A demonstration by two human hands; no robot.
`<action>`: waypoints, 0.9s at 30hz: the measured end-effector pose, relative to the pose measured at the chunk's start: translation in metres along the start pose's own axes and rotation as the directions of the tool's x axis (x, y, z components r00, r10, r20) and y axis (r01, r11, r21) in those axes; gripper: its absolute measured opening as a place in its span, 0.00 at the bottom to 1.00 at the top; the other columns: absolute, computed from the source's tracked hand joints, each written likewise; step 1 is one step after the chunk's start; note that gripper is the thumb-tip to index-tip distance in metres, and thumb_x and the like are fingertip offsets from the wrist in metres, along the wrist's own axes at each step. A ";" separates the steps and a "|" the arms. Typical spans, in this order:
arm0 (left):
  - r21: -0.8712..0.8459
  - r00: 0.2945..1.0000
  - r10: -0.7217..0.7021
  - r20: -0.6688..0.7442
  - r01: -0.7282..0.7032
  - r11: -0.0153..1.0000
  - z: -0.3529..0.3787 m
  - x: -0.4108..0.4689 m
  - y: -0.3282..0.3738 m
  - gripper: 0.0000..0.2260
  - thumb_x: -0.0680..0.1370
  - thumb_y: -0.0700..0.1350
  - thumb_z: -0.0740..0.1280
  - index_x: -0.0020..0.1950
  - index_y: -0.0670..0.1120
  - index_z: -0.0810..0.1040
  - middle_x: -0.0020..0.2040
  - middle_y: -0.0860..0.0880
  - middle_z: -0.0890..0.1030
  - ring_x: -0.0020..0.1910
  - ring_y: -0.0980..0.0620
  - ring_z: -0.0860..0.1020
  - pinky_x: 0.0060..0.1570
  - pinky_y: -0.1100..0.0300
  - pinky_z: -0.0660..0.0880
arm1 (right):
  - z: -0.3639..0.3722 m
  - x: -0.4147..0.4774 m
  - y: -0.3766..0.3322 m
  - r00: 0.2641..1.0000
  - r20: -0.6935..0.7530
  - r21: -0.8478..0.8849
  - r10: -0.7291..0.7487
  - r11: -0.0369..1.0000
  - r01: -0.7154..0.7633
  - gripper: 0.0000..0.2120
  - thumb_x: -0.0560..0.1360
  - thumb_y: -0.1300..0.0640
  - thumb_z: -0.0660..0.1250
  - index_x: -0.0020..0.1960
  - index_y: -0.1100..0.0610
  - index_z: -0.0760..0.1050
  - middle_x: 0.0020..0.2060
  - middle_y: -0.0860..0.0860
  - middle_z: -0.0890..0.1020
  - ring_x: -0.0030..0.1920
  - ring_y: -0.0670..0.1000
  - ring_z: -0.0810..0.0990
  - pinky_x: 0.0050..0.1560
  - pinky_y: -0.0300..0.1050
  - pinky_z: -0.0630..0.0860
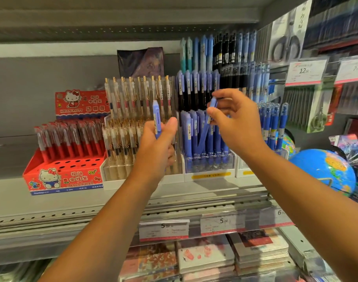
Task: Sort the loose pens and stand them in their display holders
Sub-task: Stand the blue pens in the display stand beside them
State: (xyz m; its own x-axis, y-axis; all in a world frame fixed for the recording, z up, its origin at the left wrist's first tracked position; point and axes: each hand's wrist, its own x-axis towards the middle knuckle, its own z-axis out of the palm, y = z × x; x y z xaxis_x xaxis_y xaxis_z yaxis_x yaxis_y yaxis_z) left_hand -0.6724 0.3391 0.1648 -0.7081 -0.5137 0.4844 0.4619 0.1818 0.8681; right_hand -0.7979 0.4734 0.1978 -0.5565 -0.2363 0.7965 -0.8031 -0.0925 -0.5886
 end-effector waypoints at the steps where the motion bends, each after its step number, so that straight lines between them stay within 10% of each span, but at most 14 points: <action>1: -0.101 0.999 -0.033 0.026 0.035 0.994 0.000 0.000 0.000 0.10 0.78 0.53 0.64 0.46 0.50 0.64 0.31 0.54 0.66 0.25 0.56 0.62 0.23 0.62 0.59 | 0.002 -0.002 0.003 1.000 0.027 -0.014 0.000 1.000 0.000 0.12 0.77 0.60 0.70 0.60 0.53 0.76 0.46 0.48 0.80 0.47 0.47 0.82 0.47 0.49 0.82; 6: -0.279 0.993 -0.090 0.082 0.110 0.954 0.004 0.003 0.000 0.07 0.77 0.44 0.58 0.43 0.49 0.60 0.32 0.52 0.66 0.26 0.54 0.61 0.24 0.62 0.58 | 0.011 -0.008 0.011 0.988 0.153 -0.171 -0.015 0.984 0.042 0.14 0.76 0.57 0.72 0.60 0.50 0.77 0.44 0.44 0.79 0.43 0.45 0.81 0.49 0.49 0.82; 12: 0.078 0.997 0.064 0.037 -0.067 0.995 0.004 0.001 0.000 0.05 0.84 0.45 0.60 0.48 0.49 0.69 0.30 0.54 0.75 0.32 0.54 0.75 0.39 0.53 0.76 | 0.016 -0.007 0.010 0.974 0.223 -0.258 -0.027 0.962 0.086 0.17 0.75 0.56 0.73 0.63 0.51 0.77 0.41 0.42 0.78 0.43 0.44 0.80 0.43 0.26 0.72; 16: 0.195 0.988 0.150 -0.028 -0.142 0.971 0.004 0.002 0.001 0.04 0.79 0.45 0.68 0.47 0.50 0.73 0.38 0.53 0.77 0.39 0.49 0.78 0.46 0.46 0.79 | 0.015 -0.010 0.003 0.974 0.209 -0.307 -0.087 0.940 0.149 0.16 0.77 0.56 0.70 0.65 0.52 0.77 0.46 0.46 0.79 0.44 0.45 0.79 0.49 0.37 0.75; 22: 0.332 0.969 0.234 0.077 -0.246 0.911 0.015 0.007 0.000 0.08 0.77 0.44 0.71 0.46 0.51 0.72 0.37 0.52 0.74 0.33 0.56 0.72 0.38 0.58 0.75 | 0.009 -0.010 -0.024 0.988 0.148 0.125 -0.042 0.992 0.023 0.10 0.76 0.58 0.71 0.56 0.54 0.77 0.43 0.47 0.81 0.44 0.43 0.80 0.45 0.35 0.76; 27: 0.481 0.935 0.315 0.165 -0.355 0.802 0.029 0.011 0.009 0.11 0.74 0.50 0.74 0.48 0.50 0.73 0.38 0.54 0.76 0.34 0.59 0.74 0.35 0.64 0.73 | 0.003 -0.005 -0.031 0.996 0.087 0.153 0.019 0.988 -0.032 0.09 0.73 0.61 0.74 0.52 0.55 0.78 0.41 0.52 0.81 0.41 0.49 0.83 0.40 0.41 0.82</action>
State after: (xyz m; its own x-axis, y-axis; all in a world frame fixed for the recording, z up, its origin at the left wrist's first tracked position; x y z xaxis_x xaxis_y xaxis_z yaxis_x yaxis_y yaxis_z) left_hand -0.6912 0.3592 0.1808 -0.6045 -0.2842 0.7442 0.3652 0.7314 0.5759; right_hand -0.7699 0.4744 0.2114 -0.5507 -0.3215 0.7703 -0.7430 -0.2318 -0.6279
